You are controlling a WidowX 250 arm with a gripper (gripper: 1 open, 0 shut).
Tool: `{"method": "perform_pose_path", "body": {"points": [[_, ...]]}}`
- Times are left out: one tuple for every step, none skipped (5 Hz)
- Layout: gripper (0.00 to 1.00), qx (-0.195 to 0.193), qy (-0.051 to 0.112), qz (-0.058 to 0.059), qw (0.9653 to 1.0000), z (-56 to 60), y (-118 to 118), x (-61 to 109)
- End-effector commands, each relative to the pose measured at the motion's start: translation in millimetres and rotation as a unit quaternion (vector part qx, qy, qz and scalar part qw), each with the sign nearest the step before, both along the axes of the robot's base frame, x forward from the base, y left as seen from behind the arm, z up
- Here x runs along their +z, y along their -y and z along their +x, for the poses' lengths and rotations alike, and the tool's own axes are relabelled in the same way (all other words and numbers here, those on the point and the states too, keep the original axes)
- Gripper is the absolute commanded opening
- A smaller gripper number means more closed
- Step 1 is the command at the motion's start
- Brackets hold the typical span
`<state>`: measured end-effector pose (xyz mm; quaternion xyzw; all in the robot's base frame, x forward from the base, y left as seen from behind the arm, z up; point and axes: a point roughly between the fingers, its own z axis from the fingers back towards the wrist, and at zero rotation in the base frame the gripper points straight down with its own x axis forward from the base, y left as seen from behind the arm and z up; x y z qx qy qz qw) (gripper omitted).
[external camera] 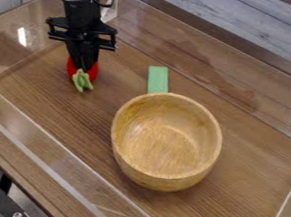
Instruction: Move the red object to the right side of the table
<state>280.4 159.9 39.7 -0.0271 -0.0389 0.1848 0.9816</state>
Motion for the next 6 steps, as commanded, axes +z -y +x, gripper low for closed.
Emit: {"method": "perform_pose_path", "body": {"points": [[0.00,0.023,0.029,0.003,0.9993,4.0,-4,30.7],[0.00,0.036,0.042,-0.007,0.9984,4.7,3,52.8],[0.00,0.020,0.061,-0.024,0.9977,5.8,33,78.5],[0.00,-0.006,0.065,-0.044,0.9969,5.8,73,96.8],[0.00,-0.038,0.060,-0.050,0.9962,11.3,105,106.5],[0.00,-0.069,0.054,-0.056,0.9945,19.4,142,112.9]]}}
